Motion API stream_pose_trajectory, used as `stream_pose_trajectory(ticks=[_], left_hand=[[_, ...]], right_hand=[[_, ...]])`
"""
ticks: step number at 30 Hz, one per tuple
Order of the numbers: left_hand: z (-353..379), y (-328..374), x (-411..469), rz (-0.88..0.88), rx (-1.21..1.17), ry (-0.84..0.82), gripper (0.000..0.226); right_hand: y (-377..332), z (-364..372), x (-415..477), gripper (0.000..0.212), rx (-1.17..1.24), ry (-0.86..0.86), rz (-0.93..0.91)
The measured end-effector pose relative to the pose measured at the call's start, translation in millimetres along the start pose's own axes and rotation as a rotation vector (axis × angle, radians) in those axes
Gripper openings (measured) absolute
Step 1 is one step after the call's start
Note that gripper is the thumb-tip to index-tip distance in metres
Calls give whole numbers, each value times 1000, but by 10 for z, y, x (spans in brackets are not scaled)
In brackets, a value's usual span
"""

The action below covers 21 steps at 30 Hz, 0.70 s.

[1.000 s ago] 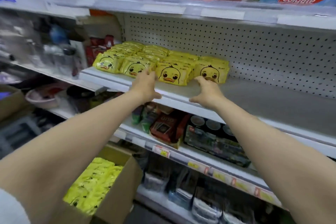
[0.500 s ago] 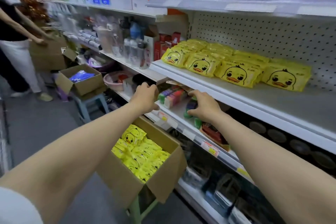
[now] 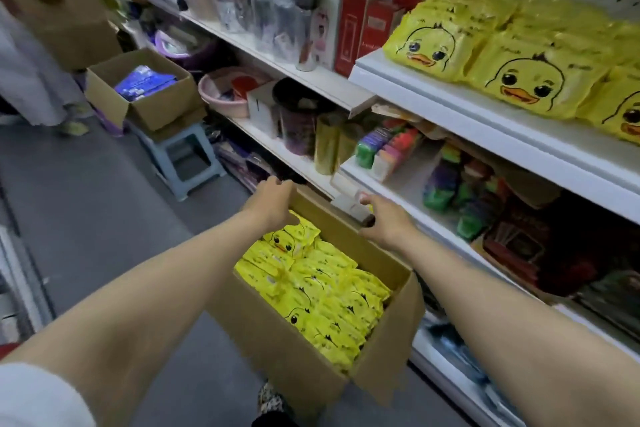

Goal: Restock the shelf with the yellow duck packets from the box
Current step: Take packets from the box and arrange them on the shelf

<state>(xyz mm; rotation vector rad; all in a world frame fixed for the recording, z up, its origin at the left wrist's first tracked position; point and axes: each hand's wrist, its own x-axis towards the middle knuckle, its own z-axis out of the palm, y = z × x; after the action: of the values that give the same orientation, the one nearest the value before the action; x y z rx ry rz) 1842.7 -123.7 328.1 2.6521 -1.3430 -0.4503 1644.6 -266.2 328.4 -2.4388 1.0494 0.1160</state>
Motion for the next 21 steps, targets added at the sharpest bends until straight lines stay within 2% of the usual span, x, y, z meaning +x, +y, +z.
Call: stream_pose_trajectory(ticks=[3,9,13,21], left_hand=[[274,-516,353,51,7,-116,86],[801,-1175,874,28,-3,-395,65],[1207,-1389,1035,30,-38,-502,62],[1791,-1748,1232,44,-128,-626,62]], right_hand=[[-125,381,350,74,24,-95,87],[-210,1106,778,70,60,-243,202],[-178,1482,1059,66,93,-333,254],[-342,2107,1908,54,192,-366,213]])
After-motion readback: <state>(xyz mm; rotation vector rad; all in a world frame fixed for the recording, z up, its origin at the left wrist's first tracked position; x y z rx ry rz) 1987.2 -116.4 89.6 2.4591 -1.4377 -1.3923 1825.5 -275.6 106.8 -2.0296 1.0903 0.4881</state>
